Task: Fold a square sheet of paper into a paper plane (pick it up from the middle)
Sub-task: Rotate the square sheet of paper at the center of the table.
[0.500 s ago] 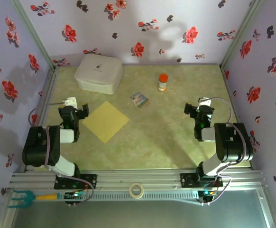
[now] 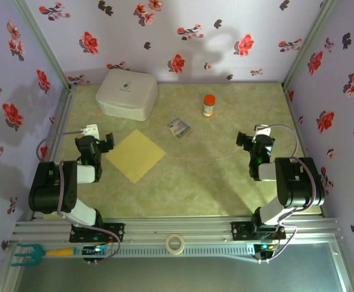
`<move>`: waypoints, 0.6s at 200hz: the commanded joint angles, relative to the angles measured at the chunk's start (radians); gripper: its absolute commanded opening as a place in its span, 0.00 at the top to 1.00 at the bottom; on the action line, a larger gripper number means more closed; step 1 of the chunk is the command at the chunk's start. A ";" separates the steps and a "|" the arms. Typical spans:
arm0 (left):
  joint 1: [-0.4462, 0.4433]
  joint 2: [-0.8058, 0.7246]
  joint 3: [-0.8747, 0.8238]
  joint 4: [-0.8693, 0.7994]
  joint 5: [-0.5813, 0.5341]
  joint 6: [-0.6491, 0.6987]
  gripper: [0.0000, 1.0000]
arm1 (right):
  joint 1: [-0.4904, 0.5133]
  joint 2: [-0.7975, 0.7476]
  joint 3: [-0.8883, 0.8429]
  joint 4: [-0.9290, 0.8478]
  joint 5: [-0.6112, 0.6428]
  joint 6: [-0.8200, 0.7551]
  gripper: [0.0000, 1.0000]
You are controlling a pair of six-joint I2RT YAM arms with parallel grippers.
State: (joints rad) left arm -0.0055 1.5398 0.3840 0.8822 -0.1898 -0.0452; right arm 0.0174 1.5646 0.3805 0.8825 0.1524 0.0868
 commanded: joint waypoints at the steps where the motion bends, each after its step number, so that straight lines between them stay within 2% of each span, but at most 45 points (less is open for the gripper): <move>1: -0.001 0.004 0.004 0.018 0.007 0.019 0.00 | -0.008 -0.004 0.016 -0.011 -0.009 -0.004 0.01; 120: -0.004 -0.036 -0.054 0.095 0.043 0.028 0.00 | -0.001 -0.024 -0.032 0.060 -0.065 -0.035 0.01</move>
State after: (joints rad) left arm -0.0067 1.5394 0.3546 0.9199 -0.1635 -0.0422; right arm 0.0174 1.5639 0.3737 0.8898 0.1032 0.0776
